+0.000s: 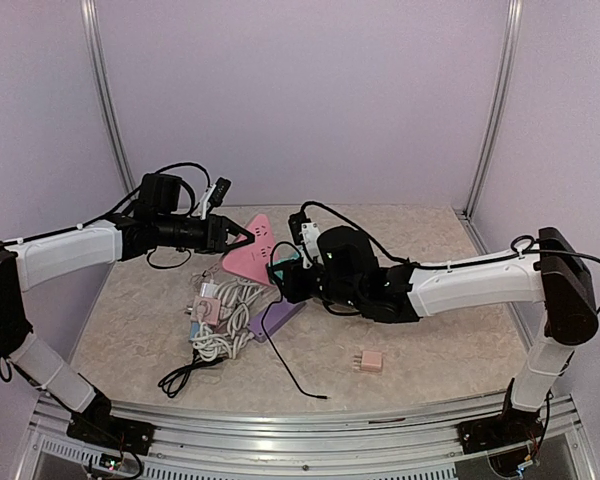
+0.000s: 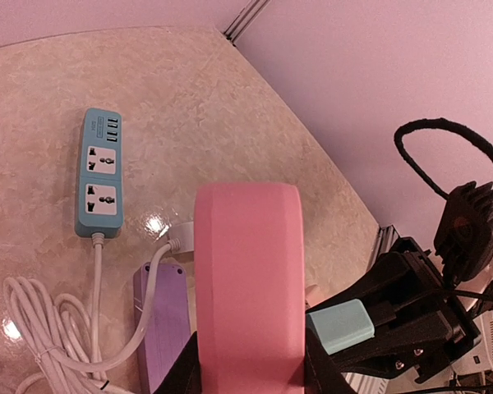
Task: Pull the plug off the socket
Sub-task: Remove the plug from the socket, then place the plug at the center of the board.
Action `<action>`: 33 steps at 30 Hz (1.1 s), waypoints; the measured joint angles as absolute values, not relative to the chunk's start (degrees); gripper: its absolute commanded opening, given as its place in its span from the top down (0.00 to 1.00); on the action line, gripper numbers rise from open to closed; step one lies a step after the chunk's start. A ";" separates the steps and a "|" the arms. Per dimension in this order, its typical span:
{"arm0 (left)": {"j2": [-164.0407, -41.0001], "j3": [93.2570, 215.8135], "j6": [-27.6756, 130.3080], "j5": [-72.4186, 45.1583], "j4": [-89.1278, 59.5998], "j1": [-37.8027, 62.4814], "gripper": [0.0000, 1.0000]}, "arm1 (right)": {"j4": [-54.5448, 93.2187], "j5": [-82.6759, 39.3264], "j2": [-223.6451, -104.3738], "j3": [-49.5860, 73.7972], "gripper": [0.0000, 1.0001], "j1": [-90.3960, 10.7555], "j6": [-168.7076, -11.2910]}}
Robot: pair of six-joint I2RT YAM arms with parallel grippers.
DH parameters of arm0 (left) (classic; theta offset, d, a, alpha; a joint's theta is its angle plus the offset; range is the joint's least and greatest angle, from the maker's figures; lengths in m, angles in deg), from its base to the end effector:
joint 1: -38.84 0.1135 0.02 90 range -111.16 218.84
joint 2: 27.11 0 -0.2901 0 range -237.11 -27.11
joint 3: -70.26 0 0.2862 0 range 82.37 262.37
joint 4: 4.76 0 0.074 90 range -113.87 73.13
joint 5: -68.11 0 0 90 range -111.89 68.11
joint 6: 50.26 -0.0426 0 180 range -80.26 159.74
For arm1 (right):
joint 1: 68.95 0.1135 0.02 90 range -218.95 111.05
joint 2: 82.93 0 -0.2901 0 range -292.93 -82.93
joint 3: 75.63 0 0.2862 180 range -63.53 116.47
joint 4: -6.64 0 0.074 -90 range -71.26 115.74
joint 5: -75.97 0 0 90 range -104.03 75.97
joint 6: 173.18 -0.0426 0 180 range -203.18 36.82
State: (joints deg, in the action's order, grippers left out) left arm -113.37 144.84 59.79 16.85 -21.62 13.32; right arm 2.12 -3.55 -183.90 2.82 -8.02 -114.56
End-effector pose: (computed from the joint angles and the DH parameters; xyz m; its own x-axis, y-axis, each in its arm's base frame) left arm 0.3274 -0.1859 0.2938 -0.6903 0.0332 -0.7227 0.6339 0.5093 -0.5820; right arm 0.2253 0.3894 0.2529 -0.5319 0.0969 -0.8412 -0.5838 0.6776 0.4472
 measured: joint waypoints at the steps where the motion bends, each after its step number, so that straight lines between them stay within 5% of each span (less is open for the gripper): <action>1: -113.37 144.84 59.79 16.85 -21.64 13.32 1.00 | 2.14 -3.62 -183.90 2.82 1.00 -8.02 -114.60; 33: -113.66 144.87 58.54 15.06 -22.45 13.67 1.00 | 9.86 8.64 -186.21 12.61 1.00 -2.97 -106.63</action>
